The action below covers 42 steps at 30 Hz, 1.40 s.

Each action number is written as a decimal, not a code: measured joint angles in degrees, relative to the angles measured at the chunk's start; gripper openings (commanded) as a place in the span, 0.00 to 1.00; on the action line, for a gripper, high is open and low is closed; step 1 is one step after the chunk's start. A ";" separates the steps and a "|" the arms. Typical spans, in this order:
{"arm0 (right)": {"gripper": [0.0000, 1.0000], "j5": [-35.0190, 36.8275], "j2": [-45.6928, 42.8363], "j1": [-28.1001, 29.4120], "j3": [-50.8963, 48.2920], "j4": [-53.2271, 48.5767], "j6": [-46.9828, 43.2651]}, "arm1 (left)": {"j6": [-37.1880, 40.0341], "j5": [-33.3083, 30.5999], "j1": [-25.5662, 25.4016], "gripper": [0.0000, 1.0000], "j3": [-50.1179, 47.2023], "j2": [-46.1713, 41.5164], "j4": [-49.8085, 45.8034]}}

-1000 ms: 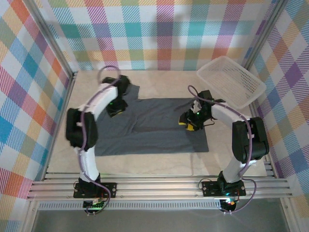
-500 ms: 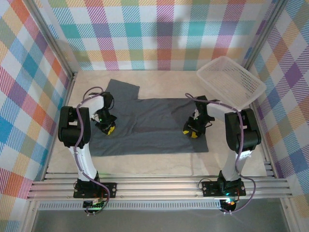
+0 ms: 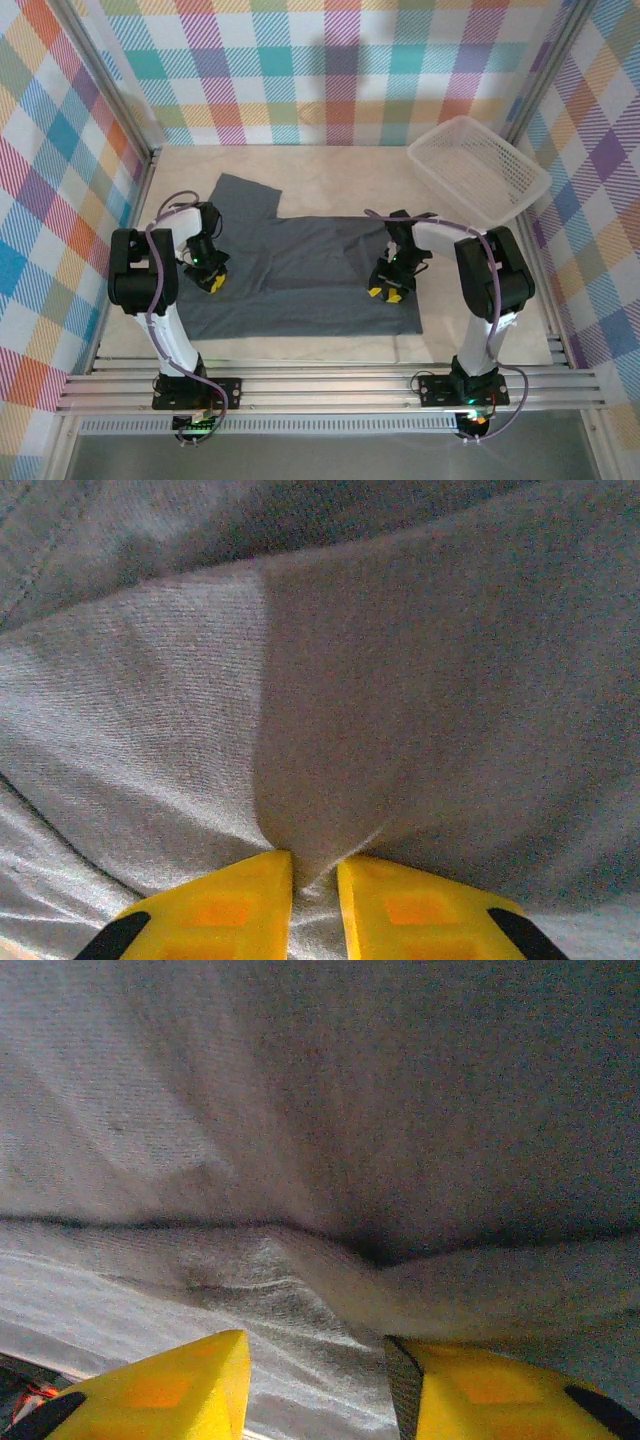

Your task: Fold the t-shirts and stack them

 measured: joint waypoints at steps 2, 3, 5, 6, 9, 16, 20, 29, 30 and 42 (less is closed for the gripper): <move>0.45 -0.31 -0.22 0.15 -0.22 -0.59 0.70 | 0.55 -0.48 0.00 0.26 0.52 0.09 -0.59; 0.46 -0.07 -0.50 0.24 -0.22 -0.70 1.09 | 0.70 -0.83 0.00 0.27 0.94 0.15 -0.94; 0.50 1.90 -1.90 0.31 -0.22 -0.72 1.75 | 1.09 -1.49 0.02 0.32 2.82 0.33 -1.55; 0.51 2.93 -2.99 0.28 -0.13 -0.66 1.95 | 1.38 -1.66 0.00 0.34 4.44 0.33 -1.62; 0.52 4.92 -7.21 -0.46 1.95 1.01 2.16 | 2.43 -1.73 -0.11 0.39 13.11 0.33 -1.14; 0.51 3.93 -8.90 -5.81 13.29 13.03 2.64 | 5.92 -3.74 -0.11 0.37 48.41 12.90 0.07; 0.51 1.57 -3.87 -8.31 20.72 16.39 3.26 | 7.58 -4.15 0.24 0.36 69.26 27.89 0.52; 0.51 -0.85 0.39 -9.46 26.18 16.65 3.23 | 9.75 -3.37 3.82 0.40 78.23 45.20 8.98; 0.51 -0.92 0.39 -9.49 26.16 16.65 3.23 | 10.01 -3.39 4.17 0.40 78.23 45.86 10.25; 0.51 -1.86 -3.74 -9.49 19.28 17.46 4.92 | 13.86 -2.56 3.17 0.44 79.91 48.72 16.48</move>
